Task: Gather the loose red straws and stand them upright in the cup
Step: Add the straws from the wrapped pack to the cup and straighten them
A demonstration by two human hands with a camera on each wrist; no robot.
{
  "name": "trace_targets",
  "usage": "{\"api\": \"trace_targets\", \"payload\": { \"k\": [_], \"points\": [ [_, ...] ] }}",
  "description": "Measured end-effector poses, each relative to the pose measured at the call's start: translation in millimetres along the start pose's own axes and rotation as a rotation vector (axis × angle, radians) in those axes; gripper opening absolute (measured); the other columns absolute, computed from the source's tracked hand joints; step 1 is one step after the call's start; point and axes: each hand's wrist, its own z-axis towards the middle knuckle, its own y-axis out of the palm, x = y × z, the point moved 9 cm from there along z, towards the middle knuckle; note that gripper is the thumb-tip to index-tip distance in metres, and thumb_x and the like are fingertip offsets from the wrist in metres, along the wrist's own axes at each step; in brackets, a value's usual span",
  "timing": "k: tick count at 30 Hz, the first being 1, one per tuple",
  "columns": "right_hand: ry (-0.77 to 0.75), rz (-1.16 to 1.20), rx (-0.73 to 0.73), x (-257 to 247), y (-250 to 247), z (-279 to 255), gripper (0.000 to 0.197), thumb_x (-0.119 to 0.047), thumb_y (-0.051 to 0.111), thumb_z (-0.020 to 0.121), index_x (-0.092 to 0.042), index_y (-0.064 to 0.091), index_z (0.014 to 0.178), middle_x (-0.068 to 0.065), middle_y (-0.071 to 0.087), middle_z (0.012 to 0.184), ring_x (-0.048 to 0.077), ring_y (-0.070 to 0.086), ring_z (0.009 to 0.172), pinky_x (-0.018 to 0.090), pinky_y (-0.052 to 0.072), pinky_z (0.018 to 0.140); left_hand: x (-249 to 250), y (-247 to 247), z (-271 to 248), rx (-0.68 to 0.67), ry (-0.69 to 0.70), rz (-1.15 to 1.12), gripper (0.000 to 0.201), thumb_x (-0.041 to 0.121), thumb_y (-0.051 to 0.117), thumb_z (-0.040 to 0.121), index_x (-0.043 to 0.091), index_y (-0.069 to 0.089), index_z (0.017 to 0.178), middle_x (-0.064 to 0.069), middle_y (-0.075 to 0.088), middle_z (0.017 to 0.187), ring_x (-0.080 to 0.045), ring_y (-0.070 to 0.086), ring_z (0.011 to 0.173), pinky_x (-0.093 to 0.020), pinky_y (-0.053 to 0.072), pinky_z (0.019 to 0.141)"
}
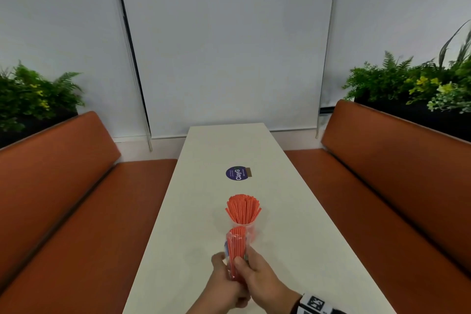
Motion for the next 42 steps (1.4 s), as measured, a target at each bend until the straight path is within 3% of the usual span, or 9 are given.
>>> {"api": "trace_targets", "payload": {
  "k": [4,9,13,17,25,30,35,39,42],
  "points": [
    [-0.016,-0.076,0.040,-1,-6,7,0.042,-0.011,0.038,0.099,-0.021,0.040,0.140,0.001,0.063,0.121,0.011,0.060,0.112,0.025,0.046,0.101,9,10,2,-0.087,0.034,-0.109,0.097,-0.016,0.044,0.062,0.057,0.030,0.123,-0.015,0.063,0.083,-0.023,0.053,0.051,-0.027,0.041,0.049],
    [-0.111,-0.186,0.036,-10,-7,4,0.039,-0.022,0.038,0.100,-0.032,0.038,0.138,-0.002,0.064,0.112,0.007,0.062,0.102,0.025,0.049,0.093,15,20,-6,-0.217,-0.022,-0.217,0.074,0.014,0.061,0.047,0.052,0.056,0.111,-0.006,0.069,0.095,-0.026,0.056,0.085,-0.037,0.046,0.075],
    [-0.187,-0.416,0.058,-6,-4,-3,0.041,-0.052,0.031,0.091,-0.054,0.034,0.132,0.002,0.055,0.099,0.018,0.063,0.089,0.044,0.055,0.083,22,19,-7,-0.133,0.008,-0.073,0.051,0.066,0.066,0.069,0.049,0.050,0.114,-0.006,0.069,0.093,-0.020,0.054,0.072,-0.026,0.042,0.058],
    [-0.215,-0.630,0.052,-13,2,-13,0.043,-0.029,0.033,0.095,-0.036,0.034,0.138,-0.017,0.047,0.096,0.014,0.051,0.102,0.037,0.046,0.092,21,14,-6,-0.051,0.040,0.045,0.055,0.078,0.049,0.063,0.047,0.054,0.109,-0.005,0.061,0.074,-0.016,0.047,0.057,-0.024,0.035,0.049],
    [-0.121,-0.486,0.043,-13,-14,-10,0.022,-0.039,0.045,0.077,-0.052,0.048,0.094,-0.019,0.052,0.105,0.008,0.039,0.112,0.039,0.037,0.097,25,10,-8,0.002,0.153,0.128,0.039,0.062,0.040,0.085,0.044,0.053,0.117,0.000,0.056,0.053,-0.014,0.049,0.047,-0.023,0.030,0.041],
    [-0.157,-0.112,0.237,-29,-36,-14,0.044,-0.056,0.057,0.074,-0.029,0.049,0.107,-0.012,0.060,0.108,0.002,0.056,0.100,0.021,0.046,0.085,38,10,-9,0.079,0.210,0.215,0.030,0.057,0.037,0.091,0.053,0.043,0.120,-0.004,0.053,0.064,-0.013,0.048,0.048,-0.023,0.036,0.042],
    [-0.077,0.150,0.198,-26,-25,6,0.036,-0.051,0.061,0.075,-0.028,0.063,0.103,-0.001,0.071,0.097,0.011,0.064,0.095,0.032,0.050,0.092,35,24,-6,0.096,0.191,0.409,0.044,0.036,0.033,0.098,0.048,0.022,0.139,-0.003,0.065,0.093,-0.014,0.050,0.052,-0.024,0.040,0.039],
    [-0.080,0.024,0.249,-24,-29,7,0.039,-0.053,0.061,0.072,-0.023,0.064,0.098,0.001,0.069,0.082,0.020,0.064,0.083,0.026,0.050,0.080,44,28,-15,0.137,0.224,0.487,0.048,0.029,0.037,0.098,0.033,0.023,0.145,-0.008,0.065,0.114,-0.029,0.063,0.108,-0.038,0.054,0.082],
    [-0.084,-0.082,0.198,-22,-27,5,0.032,-0.055,0.057,0.078,-0.027,0.062,0.094,-0.013,0.060,0.073,0.006,0.058,0.076,0.032,0.050,0.080,48,28,-19,0.139,0.214,0.481,0.041,0.025,0.043,0.097,0.029,0.037,0.137,-0.006,0.065,0.107,-0.031,0.064,0.106,-0.036,0.054,0.079]
  ]
}}
